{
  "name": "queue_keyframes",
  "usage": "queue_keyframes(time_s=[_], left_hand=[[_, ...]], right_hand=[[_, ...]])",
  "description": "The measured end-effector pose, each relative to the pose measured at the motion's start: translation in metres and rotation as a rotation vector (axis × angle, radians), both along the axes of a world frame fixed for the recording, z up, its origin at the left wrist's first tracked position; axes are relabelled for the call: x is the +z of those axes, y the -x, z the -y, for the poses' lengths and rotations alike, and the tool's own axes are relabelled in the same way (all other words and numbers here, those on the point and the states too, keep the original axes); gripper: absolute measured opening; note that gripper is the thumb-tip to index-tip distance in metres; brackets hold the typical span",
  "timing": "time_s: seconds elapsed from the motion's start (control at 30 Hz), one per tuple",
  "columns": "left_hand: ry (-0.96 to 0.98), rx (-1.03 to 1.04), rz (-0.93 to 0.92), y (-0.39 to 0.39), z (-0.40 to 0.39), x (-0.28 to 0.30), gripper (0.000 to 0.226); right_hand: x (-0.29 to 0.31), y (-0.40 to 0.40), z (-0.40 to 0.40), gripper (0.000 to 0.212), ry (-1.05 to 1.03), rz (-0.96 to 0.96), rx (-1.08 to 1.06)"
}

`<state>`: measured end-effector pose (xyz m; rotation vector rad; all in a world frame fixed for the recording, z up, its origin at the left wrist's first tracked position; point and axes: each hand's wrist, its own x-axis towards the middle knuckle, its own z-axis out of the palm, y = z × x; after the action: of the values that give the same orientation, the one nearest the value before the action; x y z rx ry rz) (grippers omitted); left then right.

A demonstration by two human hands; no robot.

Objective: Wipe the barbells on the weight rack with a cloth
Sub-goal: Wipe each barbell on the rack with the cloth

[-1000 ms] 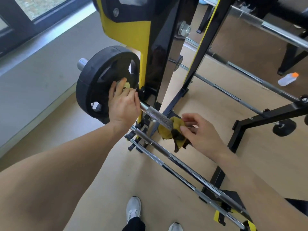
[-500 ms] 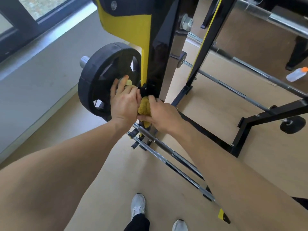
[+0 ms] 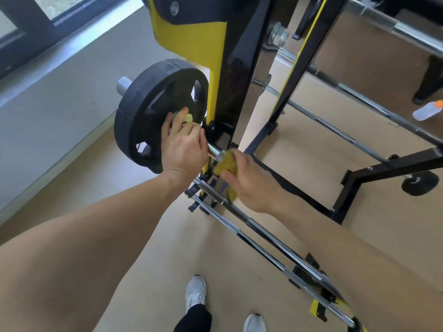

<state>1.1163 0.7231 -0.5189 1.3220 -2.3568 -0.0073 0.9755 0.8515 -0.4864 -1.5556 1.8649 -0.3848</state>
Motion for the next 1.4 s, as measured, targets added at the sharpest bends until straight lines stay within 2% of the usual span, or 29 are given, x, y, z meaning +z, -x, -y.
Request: queue_keyframes(time_s=[0.1,0.23,0.3,0.37,0.43,0.47,0.53,0.57,0.6,0.67,0.73,0.87,0.93,1.03,1.1,1.17,1.2,1.3,1.4], left_hand=[[-0.031,-0.026,-0.038,0.0,0.001,-0.002,0.044],[0.002,-0.012,0.018,0.0,-0.001,0.002,0.04],[-0.001,-0.017,0.027,0.0,-0.001,0.004,0.038],[0.002,-0.024,0.026,-0.001,0.0,0.003,0.038],[0.01,-0.023,0.025,-0.001,0.002,0.002,0.039],[0.008,-0.021,0.02,0.0,0.003,0.002,0.039],[-0.002,-0.018,0.01,0.0,0.002,0.001,0.038],[-0.002,-0.018,0.007,0.0,0.001,0.001,0.038],[-0.005,-0.029,0.002,0.0,0.001,0.002,0.035],[-0.022,-0.087,0.004,-0.003,0.003,0.0,0.022],[-0.026,-0.1,0.007,-0.004,0.002,0.0,0.02],[-0.022,-0.025,-0.023,0.0,0.0,0.004,0.036],[-0.028,-0.037,0.013,0.0,0.001,0.005,0.037],[-0.032,-0.044,0.043,-0.003,0.001,0.005,0.037],[-0.042,-0.039,0.056,-0.002,0.001,0.005,0.038],[-0.037,-0.035,0.06,-0.002,0.001,0.006,0.038],[-0.033,-0.036,0.054,-0.002,0.001,0.006,0.038],[-0.066,-0.063,-0.001,-0.002,0.002,0.005,0.036],[-0.074,-0.048,0.011,-0.002,0.0,0.006,0.039]], right_hand=[[-0.004,-0.02,0.035,0.058,0.126,-0.216,0.024],[-0.007,0.006,-0.019,0.065,0.043,-0.228,0.076],[-0.014,0.03,-0.053,0.055,-0.057,-0.269,0.067],[-0.014,0.048,-0.083,0.032,-0.145,-0.324,0.042],[-0.013,0.05,-0.1,0.041,-0.141,-0.44,0.073],[-0.013,0.046,-0.097,0.042,-0.119,-0.42,0.048],[-0.003,0.027,-0.07,0.019,-0.079,-0.218,-0.029],[0.0,0.015,-0.043,0.015,-0.032,-0.147,-0.05],[-0.001,0.002,-0.014,0.017,0.029,-0.173,-0.028],[-0.003,-0.021,0.032,0.036,0.06,-0.241,-0.036],[-0.003,-0.026,0.045,0.042,0.09,-0.309,-0.009],[-0.004,0.014,-0.021,0.03,-0.092,-0.228,-0.006],[-0.006,0.038,-0.067,0.03,-0.212,-0.314,-0.001],[0.0,0.058,-0.101,0.045,-0.308,-0.525,0.103],[0.006,0.055,-0.085,0.043,-0.333,-0.459,0.142],[0.008,0.033,-0.042,0.034,-0.275,-0.24,0.048],[0.005,0.017,-0.016,0.036,-0.207,-0.18,0.029],[0.002,-0.018,0.031,0.047,0.016,-0.244,0.025],[-0.006,-0.008,0.002,0.058,0.061,-0.361,0.085]])
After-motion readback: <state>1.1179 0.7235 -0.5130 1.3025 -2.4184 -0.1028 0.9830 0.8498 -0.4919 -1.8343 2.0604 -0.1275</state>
